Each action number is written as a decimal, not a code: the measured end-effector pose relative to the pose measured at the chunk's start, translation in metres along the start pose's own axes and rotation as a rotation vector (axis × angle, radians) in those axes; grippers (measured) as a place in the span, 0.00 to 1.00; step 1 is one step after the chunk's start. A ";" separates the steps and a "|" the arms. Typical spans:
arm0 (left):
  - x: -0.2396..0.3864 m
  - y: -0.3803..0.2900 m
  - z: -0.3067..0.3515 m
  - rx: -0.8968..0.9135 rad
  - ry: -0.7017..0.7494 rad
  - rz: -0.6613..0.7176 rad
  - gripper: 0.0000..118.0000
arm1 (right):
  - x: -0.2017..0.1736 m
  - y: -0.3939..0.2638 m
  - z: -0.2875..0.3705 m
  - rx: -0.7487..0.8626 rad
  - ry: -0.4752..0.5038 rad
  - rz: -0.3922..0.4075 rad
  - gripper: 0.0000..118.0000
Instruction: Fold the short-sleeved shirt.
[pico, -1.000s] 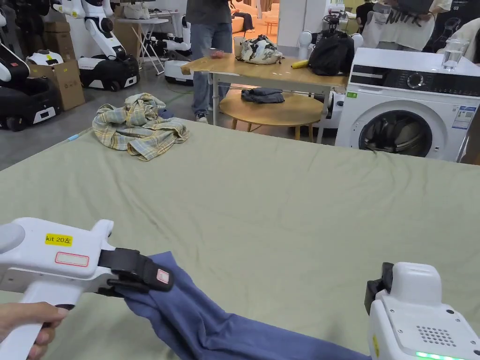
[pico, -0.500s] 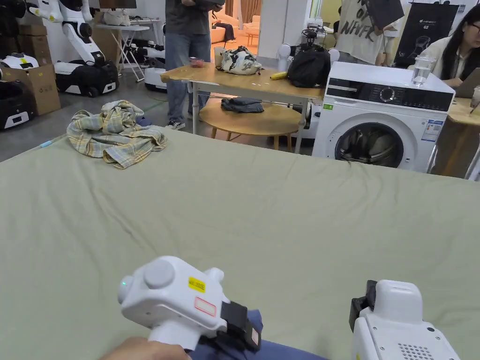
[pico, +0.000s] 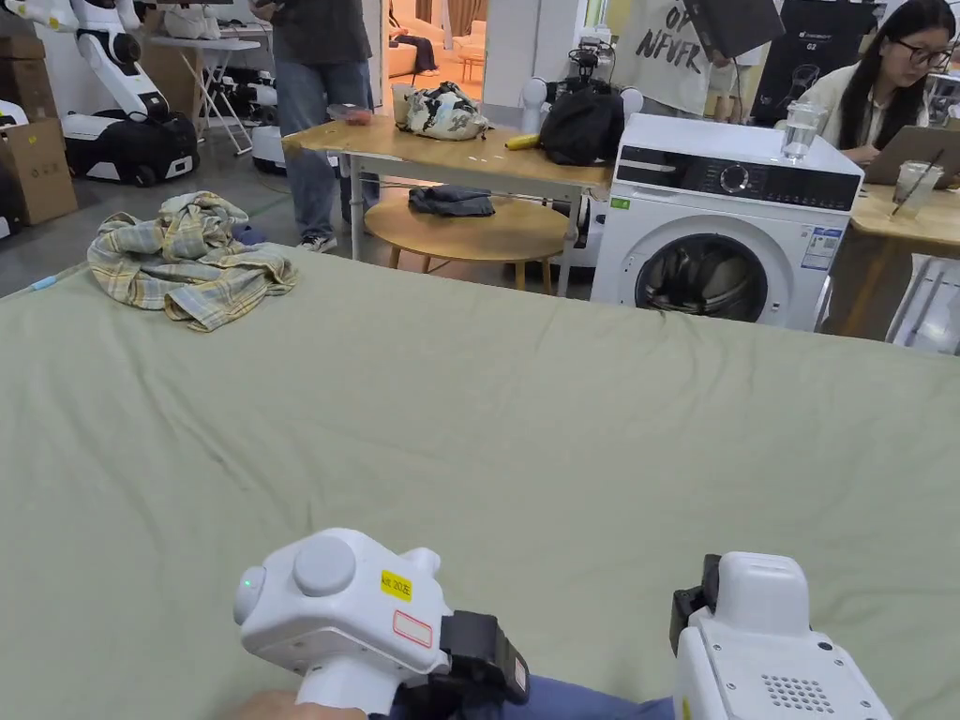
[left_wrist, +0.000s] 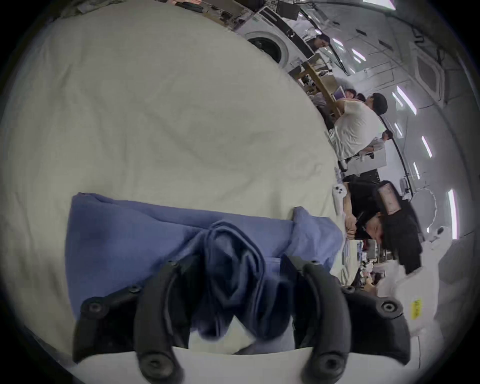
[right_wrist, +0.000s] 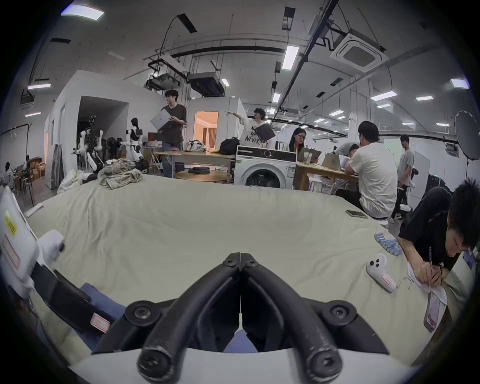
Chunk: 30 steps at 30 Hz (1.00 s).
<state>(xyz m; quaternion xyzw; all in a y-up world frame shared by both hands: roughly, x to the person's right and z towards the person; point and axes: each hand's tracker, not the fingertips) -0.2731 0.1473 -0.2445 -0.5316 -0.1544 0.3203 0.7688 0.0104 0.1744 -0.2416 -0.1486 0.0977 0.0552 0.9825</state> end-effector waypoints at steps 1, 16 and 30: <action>0.000 0.000 0.008 0.008 -0.018 -0.011 0.51 | 0.000 0.000 0.000 0.001 0.000 -0.001 0.00; -0.014 -0.011 -0.007 -0.021 0.038 -0.089 0.11 | -0.001 -0.001 0.002 0.000 0.010 -0.022 0.00; -0.032 -0.020 -0.085 -0.038 -0.219 0.037 0.05 | 0.009 -0.001 0.003 0.001 -0.005 -0.021 0.00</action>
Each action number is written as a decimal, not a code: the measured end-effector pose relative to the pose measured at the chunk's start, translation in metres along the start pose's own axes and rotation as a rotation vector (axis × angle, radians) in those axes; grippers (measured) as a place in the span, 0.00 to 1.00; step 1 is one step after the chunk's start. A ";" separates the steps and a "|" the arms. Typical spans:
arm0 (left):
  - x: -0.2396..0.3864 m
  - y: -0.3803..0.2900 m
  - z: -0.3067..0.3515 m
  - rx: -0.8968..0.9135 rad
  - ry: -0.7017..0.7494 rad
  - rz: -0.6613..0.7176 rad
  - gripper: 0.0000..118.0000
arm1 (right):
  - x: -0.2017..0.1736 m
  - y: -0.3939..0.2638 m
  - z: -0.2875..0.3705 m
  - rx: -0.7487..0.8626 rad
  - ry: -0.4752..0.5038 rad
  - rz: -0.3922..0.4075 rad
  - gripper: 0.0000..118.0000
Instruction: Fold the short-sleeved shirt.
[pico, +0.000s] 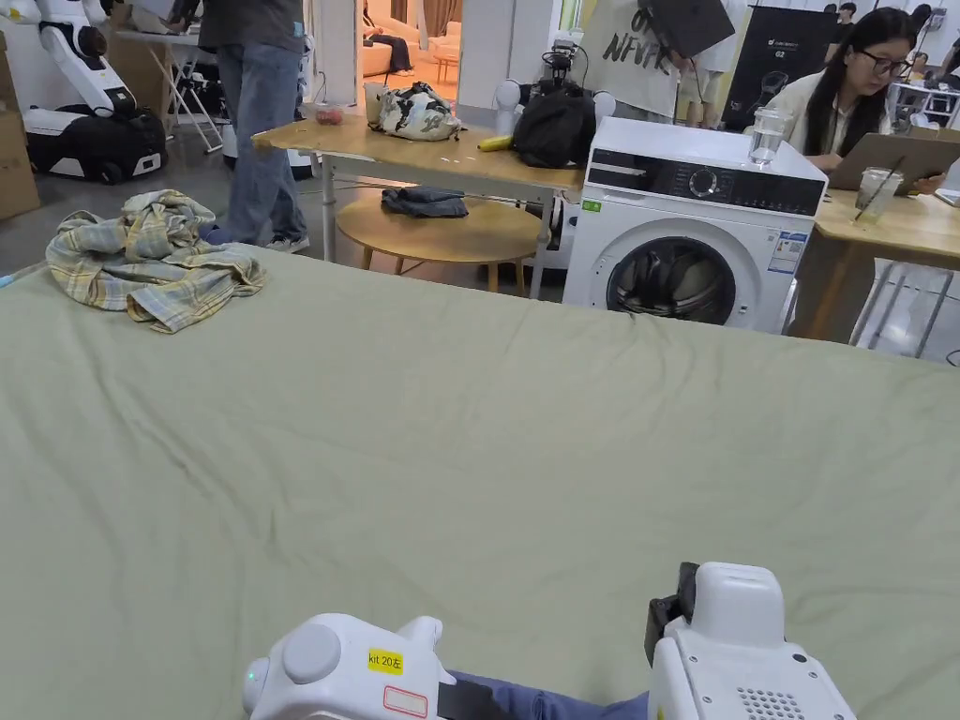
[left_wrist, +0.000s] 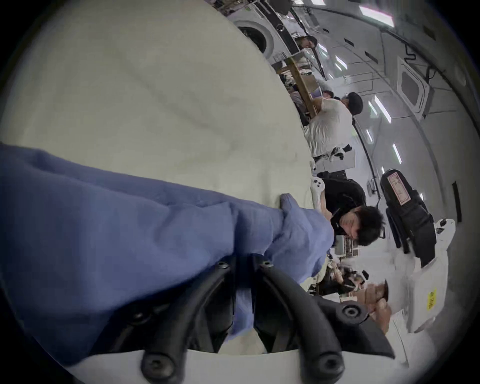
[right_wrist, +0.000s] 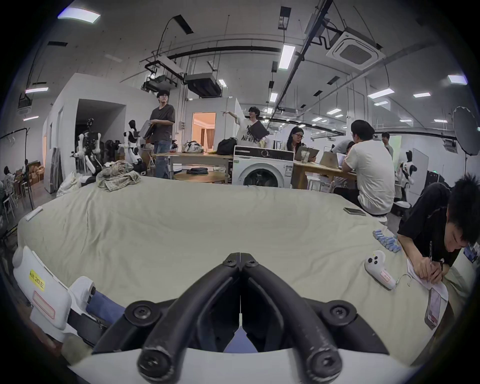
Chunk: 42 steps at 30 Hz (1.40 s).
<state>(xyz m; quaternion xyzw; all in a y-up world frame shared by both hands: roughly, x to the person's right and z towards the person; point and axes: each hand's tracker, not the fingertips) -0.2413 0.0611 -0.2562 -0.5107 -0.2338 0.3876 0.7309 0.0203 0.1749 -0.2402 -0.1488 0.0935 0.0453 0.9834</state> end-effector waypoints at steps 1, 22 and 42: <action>0.000 -0.001 -0.001 0.001 0.000 -0.008 0.05 | 0.000 0.000 0.000 -0.001 -0.001 -0.003 0.00; -0.049 0.024 0.173 0.194 0.097 -0.077 0.68 | -0.007 0.012 0.001 0.043 0.014 -0.008 0.00; -0.101 -0.013 0.116 0.137 -0.156 0.043 0.08 | -0.003 0.005 0.004 -0.006 0.012 -0.025 0.00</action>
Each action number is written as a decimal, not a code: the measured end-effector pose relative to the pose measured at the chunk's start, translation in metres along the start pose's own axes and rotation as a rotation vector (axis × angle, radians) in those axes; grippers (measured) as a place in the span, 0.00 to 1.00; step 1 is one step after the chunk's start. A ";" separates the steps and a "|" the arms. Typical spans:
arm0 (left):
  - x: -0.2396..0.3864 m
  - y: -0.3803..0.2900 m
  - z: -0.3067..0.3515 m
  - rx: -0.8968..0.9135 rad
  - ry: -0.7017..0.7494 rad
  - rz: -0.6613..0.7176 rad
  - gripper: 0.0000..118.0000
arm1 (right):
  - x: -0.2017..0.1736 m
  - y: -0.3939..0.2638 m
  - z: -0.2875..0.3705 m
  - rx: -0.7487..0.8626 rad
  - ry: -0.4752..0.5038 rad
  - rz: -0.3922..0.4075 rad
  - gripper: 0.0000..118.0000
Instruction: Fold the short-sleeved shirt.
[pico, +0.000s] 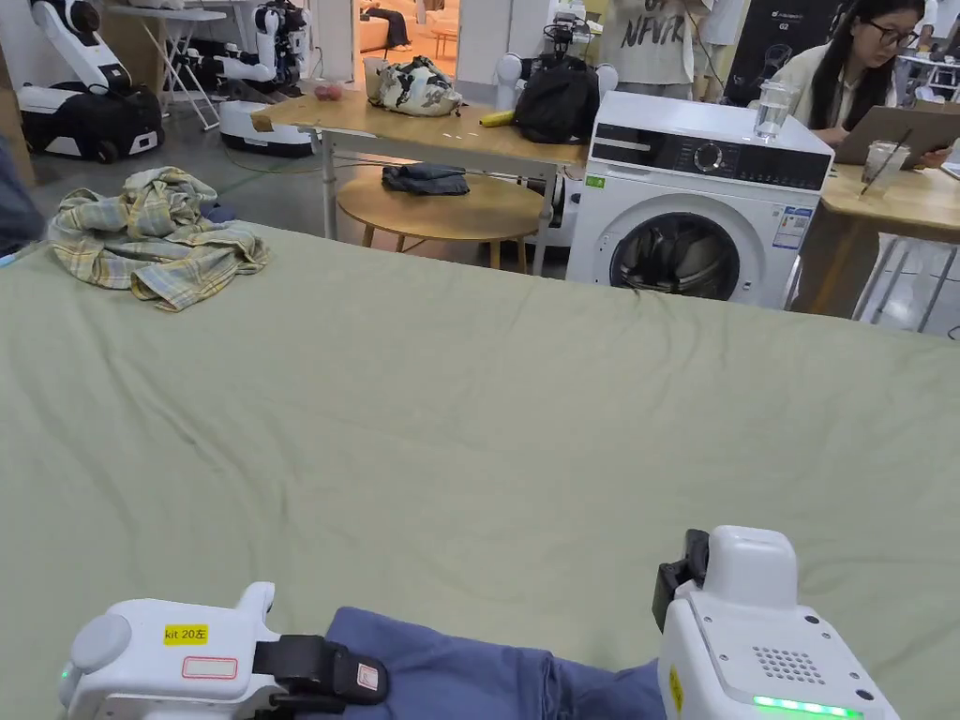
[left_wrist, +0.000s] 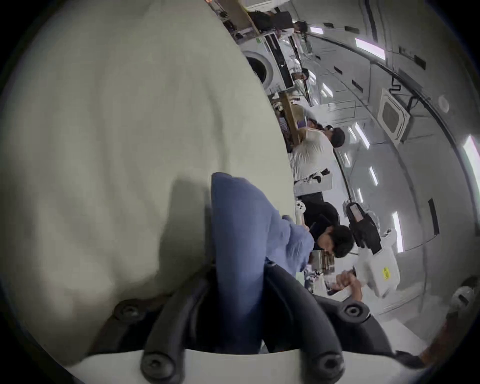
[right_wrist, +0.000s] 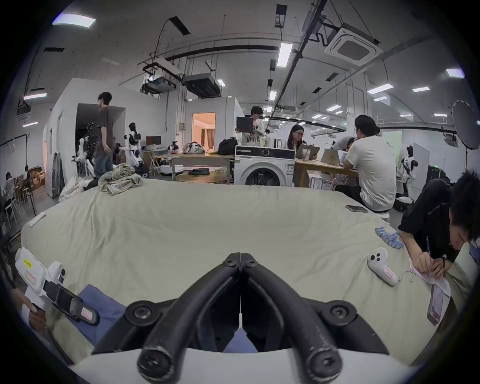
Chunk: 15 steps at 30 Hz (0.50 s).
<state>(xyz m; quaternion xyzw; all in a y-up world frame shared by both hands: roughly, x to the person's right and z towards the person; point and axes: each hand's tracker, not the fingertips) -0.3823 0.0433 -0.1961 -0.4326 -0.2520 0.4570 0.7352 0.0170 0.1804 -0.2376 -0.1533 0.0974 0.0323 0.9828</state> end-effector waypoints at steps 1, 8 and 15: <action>0.005 -0.001 0.003 0.003 0.014 -0.021 0.08 | 0.001 0.000 0.000 0.000 -0.002 -0.001 0.00; 0.028 0.013 0.057 0.113 0.029 -0.058 0.08 | 0.003 0.002 0.000 0.000 -0.003 0.010 0.00; 0.082 0.017 0.126 0.231 0.226 -0.123 0.08 | -0.004 0.004 -0.001 0.003 0.018 0.019 0.00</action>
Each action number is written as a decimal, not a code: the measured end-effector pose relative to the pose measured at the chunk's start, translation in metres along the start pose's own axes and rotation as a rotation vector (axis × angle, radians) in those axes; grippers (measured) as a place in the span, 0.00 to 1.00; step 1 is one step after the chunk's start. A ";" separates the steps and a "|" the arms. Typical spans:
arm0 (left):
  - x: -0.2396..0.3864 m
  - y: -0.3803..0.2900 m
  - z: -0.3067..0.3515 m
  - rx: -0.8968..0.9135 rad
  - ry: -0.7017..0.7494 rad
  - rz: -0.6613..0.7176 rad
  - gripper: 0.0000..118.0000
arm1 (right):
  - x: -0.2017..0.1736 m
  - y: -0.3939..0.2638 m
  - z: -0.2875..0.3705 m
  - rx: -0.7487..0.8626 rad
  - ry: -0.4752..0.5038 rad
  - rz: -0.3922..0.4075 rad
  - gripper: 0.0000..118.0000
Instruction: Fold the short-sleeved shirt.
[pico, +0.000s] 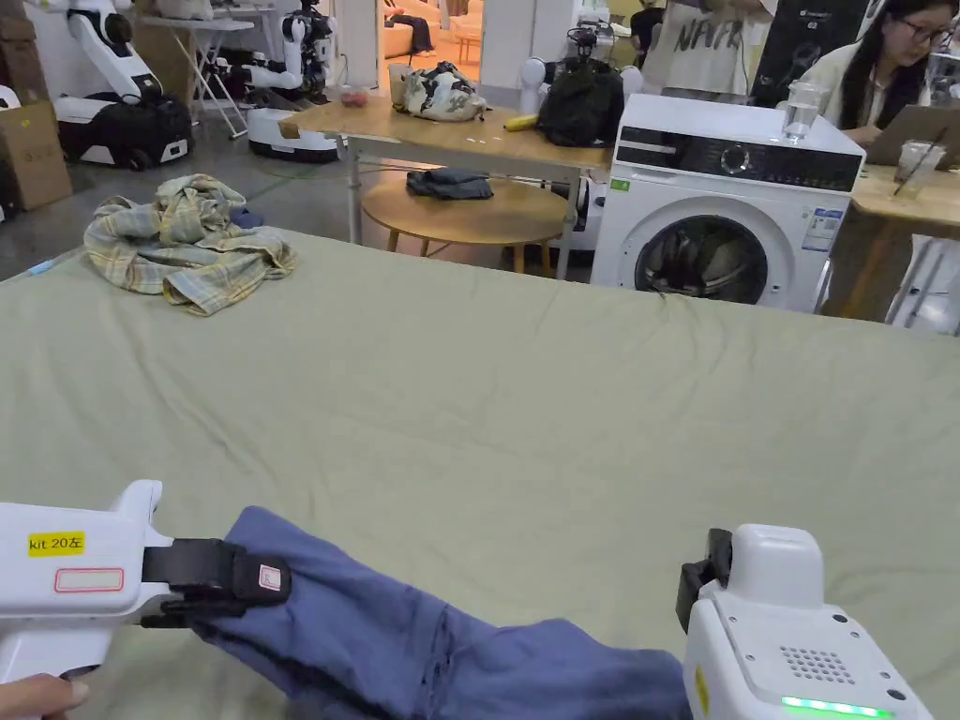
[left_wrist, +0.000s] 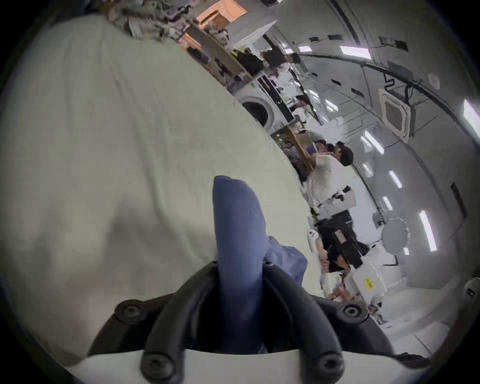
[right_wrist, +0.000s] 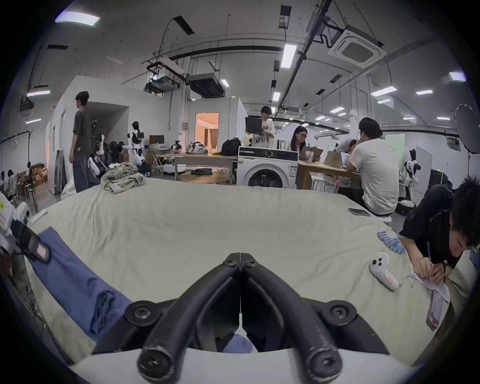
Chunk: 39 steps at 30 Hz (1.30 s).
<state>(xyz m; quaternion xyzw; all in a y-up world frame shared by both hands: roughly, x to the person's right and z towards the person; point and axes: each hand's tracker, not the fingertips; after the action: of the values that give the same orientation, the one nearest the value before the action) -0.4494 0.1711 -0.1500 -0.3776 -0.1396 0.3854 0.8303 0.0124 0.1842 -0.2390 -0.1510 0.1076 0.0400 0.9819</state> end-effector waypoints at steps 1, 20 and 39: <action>0.010 0.001 0.003 0.005 0.043 -0.005 0.08 | -0.001 0.000 0.000 0.001 0.003 0.001 0.00; 0.172 -0.021 -0.131 -0.265 0.152 -0.290 0.08 | 0.008 -0.005 0.004 -0.009 -0.002 -0.002 0.00; 0.182 -0.074 -0.225 -0.354 0.145 -0.268 0.46 | 0.037 -0.006 0.015 -0.009 -0.066 -0.023 0.00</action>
<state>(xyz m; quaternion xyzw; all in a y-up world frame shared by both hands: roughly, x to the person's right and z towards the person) -0.1716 0.1587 -0.2583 -0.5220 -0.1938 0.2132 0.8028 0.0521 0.1848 -0.2313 -0.1550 0.0730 0.0344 0.9846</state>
